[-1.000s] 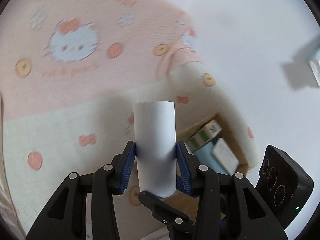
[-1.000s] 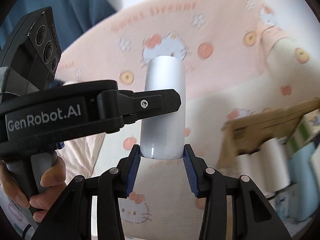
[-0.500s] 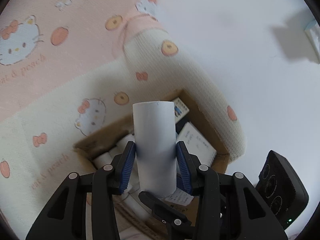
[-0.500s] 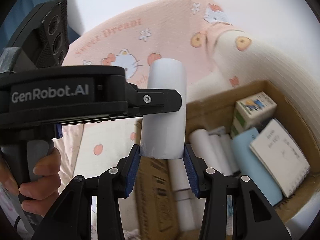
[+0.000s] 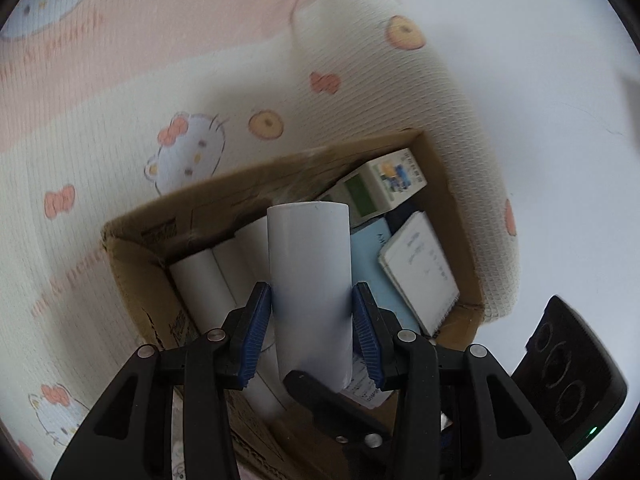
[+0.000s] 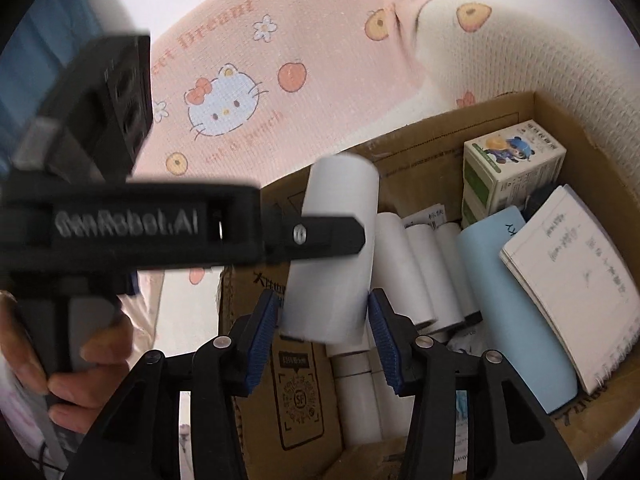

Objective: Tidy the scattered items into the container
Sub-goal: 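Lift the tube with both grippers and carry it to the box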

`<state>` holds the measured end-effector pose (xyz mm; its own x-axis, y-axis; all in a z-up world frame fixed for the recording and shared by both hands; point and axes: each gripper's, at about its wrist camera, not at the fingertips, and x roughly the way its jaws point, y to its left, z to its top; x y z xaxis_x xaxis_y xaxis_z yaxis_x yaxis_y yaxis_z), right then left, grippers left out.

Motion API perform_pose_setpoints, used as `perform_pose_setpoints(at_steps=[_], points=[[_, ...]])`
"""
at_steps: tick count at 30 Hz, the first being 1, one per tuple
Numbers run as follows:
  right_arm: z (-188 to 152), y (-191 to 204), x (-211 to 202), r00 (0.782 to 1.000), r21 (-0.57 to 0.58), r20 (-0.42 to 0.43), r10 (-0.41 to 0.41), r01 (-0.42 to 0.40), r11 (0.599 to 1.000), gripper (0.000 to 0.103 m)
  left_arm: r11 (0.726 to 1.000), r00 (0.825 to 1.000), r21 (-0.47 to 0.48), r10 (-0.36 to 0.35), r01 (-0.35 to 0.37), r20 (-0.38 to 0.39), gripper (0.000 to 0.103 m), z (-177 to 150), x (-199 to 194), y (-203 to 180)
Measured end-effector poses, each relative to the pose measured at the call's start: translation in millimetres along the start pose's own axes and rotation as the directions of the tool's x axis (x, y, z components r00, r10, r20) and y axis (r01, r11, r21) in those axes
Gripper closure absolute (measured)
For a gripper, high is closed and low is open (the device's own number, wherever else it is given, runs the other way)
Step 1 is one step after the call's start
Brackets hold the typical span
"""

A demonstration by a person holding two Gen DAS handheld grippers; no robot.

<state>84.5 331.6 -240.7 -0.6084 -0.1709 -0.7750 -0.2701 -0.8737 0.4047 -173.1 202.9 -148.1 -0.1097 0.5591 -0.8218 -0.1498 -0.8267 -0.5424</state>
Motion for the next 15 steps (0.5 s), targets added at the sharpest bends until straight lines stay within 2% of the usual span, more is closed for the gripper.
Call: perform_pose_setpoints(at_steps=[5,9,12,15], points=[[6.2,-4.8,13.8,0.999,-0.025,-0.040,0.008,-0.009,1.000,0.058,1.000,1.000,0.005,0.006,-0.006,0.004,0.057,-0.6,-2.7,0.2],[9.1,-1.5,21.8,0.998,-0.066,-0.062,0.003,-0.007,0.998,0.059,0.996,0.997,0.065,0.067,-0.068,0.025,0.057,-0.2,-6.2,-6.4],[12.1,1.0,25.1,0.997,-0.056,-0.075,0.006,-0.010,0.998,0.060,0.989,0.995,0.116,0.092,-0.097,0.048,0.057,2.0,-10.5,-9.0],[14.9,-2.8,32.8,0.995,-0.051,-0.094,-0.035,0.031,0.998,0.061,0.979,0.987,0.146,0.132,-0.145,0.093,0.056,4.8,-17.6,-8.3]])
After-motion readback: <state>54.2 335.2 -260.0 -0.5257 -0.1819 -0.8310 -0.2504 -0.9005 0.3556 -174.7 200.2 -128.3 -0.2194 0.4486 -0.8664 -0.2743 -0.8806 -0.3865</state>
